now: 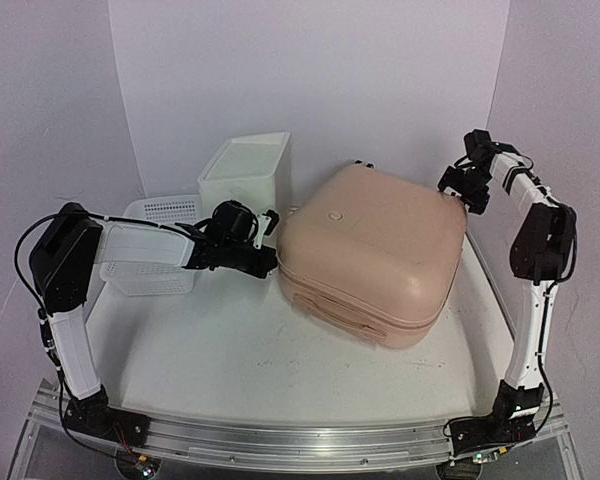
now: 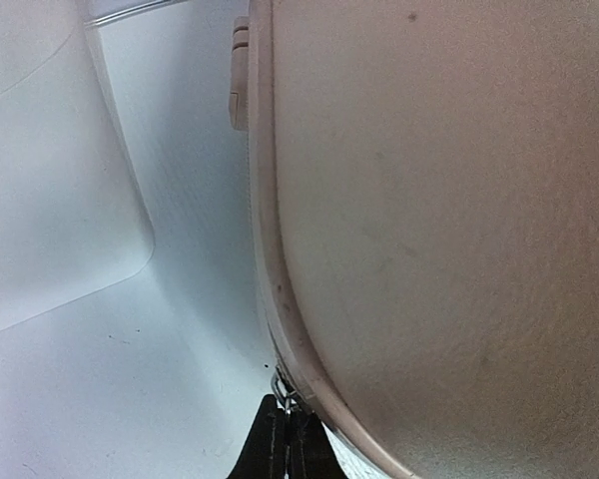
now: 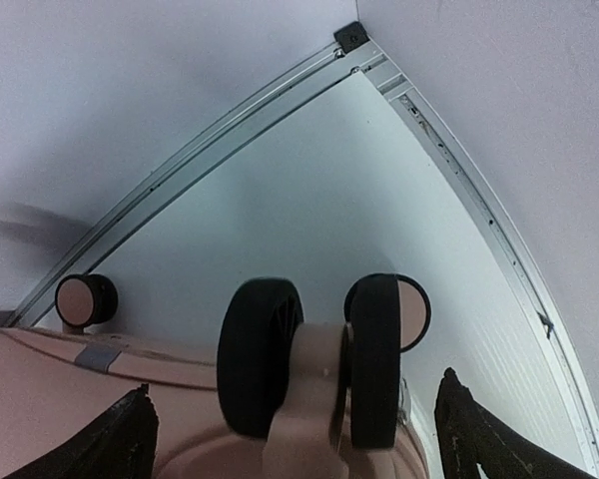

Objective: Open, take out, and arrange the luggage

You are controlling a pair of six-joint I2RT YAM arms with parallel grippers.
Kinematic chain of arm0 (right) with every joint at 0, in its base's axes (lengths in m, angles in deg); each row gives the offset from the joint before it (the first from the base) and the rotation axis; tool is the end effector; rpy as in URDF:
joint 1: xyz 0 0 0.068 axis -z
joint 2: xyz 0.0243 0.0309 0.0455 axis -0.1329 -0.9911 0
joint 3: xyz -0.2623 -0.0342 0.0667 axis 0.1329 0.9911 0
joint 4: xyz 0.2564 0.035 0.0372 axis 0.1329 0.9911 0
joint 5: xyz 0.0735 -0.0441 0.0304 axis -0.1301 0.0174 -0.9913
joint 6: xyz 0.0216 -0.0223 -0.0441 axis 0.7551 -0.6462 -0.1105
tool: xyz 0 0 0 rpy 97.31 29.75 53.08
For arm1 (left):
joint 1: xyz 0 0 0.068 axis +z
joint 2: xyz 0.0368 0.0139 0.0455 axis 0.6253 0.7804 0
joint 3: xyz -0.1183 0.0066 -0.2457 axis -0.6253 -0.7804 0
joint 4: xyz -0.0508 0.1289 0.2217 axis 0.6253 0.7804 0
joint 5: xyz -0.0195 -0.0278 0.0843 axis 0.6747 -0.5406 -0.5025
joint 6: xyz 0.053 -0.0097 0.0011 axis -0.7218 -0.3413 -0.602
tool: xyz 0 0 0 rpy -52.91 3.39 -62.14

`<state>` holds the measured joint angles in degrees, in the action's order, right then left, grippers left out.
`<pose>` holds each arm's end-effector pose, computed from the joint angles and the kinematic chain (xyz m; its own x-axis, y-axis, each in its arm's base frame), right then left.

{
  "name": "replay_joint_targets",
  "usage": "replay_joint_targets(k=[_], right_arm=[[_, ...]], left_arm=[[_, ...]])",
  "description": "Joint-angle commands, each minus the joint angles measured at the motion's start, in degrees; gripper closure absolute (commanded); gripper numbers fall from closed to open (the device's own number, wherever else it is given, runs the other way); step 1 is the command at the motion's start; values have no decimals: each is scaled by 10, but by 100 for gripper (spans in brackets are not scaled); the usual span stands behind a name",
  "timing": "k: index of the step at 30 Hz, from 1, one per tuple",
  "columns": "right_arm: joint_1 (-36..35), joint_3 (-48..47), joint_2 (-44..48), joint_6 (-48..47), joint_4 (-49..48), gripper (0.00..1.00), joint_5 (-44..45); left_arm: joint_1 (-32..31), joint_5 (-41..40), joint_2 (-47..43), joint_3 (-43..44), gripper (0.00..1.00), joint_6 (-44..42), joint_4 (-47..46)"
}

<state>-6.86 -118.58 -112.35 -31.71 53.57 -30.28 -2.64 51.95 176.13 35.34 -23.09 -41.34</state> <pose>0.4857 -0.0082 0.2988 -0.6701 0.5449 -0.5041 0.4705 0.8370 0.2794 0.3108 -0.2785 0.1997 -0.6141 0.2725 -0.7407 0.6065 0.7635 -0.2219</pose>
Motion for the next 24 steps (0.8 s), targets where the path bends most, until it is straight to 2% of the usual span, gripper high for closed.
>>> replay_joint_targets(k=[1,3,8,10,13,16,22,24], right_arm=[[13,-79,-64,-15,70,6,11],[16,-80,-78,-17,81,8,11],[27,-19,-59,1,78,29,-1],[28,17,-33,15,71,32,2],[31,79,12,47,50,44,1],[31,137,59,84,32,57,14],[40,247,137,181,19,96,84],[41,289,167,211,5,100,115]], left_arm=[[-30,63,-14,-5,100,-15,5],[-33,61,-17,-6,100,-16,5],[-34,50,-28,-24,100,-15,-10],[-33,51,-35,-44,100,-24,-41],[-32,43,-45,-76,100,-41,-89],[-28,44,-61,-110,100,-68,-146],[-10,81,-93,-181,100,-104,-287],[-10,112,-98,-198,100,-129,-313]])
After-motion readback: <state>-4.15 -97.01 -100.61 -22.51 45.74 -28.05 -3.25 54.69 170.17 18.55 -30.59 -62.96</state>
